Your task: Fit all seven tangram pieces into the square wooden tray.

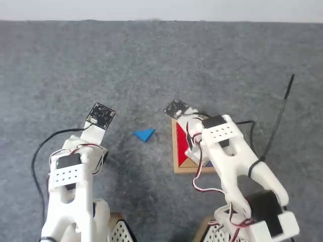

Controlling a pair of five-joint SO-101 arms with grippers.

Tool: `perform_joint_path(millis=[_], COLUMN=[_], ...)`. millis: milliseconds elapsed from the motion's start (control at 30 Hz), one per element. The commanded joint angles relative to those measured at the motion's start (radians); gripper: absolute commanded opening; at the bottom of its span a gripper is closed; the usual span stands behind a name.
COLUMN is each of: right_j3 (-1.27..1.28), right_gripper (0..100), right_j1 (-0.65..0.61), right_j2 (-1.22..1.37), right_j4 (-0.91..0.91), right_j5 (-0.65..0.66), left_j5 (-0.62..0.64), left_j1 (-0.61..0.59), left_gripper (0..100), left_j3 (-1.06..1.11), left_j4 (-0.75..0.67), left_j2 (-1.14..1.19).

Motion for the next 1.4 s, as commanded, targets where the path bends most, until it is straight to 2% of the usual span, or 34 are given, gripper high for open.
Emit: perform_joint_path(millis=[0, 167, 267, 367, 533, 700, 900, 1067, 1167, 1233, 1367], right_j3=[-0.029, -0.029, -0.026, -0.025, -0.029, -0.029, -0.087, -0.213, -0.249, -0.247, -0.207], right_gripper=[3.3, 3.6, 3.8, 3.8, 3.8, 3.4, 3.4, 3.7, 3.9, 7.6, 30.3], right_j1=[0.012, 0.018, 0.012, -0.004, -0.035, 0.002, 0.093, 0.128, 0.197, 0.251, 0.315], right_j2=[-0.093, -0.272, -0.317, -0.274, -0.096, 0.047, 0.004, -0.139, -0.208, -0.202, -0.107], right_j4=[0.077, 0.111, 0.013, -0.117, -0.197, -0.11, 0.007, 0.122, 0.097, 0.061, 0.008], right_j5=[0.072, 0.133, 0.106, 0.034, 0.04, 0.213, 0.338, 0.339, 0.318, 0.316, 0.282], left_j5=[-0.006, -0.006, -0.006, -0.006, -0.006, -0.006, -0.006, -0.006, -0.006, -0.006, -0.006], left_j1=[0.0, 0.0, 0.0, 0.0, 0.0, 0.0, 0.0, 0.0, 0.0, 0.0, 0.0], left_gripper=[18, 18, 18, 18, 18, 18, 18, 18, 18, 18, 18], left_j3=[-0.005, -0.005, -0.005, -0.005, -0.005, -0.005, -0.005, -0.005, -0.005, -0.005, -0.005], left_j4=[0.002, 0.002, 0.002, 0.002, 0.0, 0.0, -0.002, -0.002, -0.002, -0.002, -0.002], left_j2=[-0.006, -0.006, -0.006, -0.006, -0.006, -0.006, -0.006, -0.006, -0.006, -0.006, -0.006])
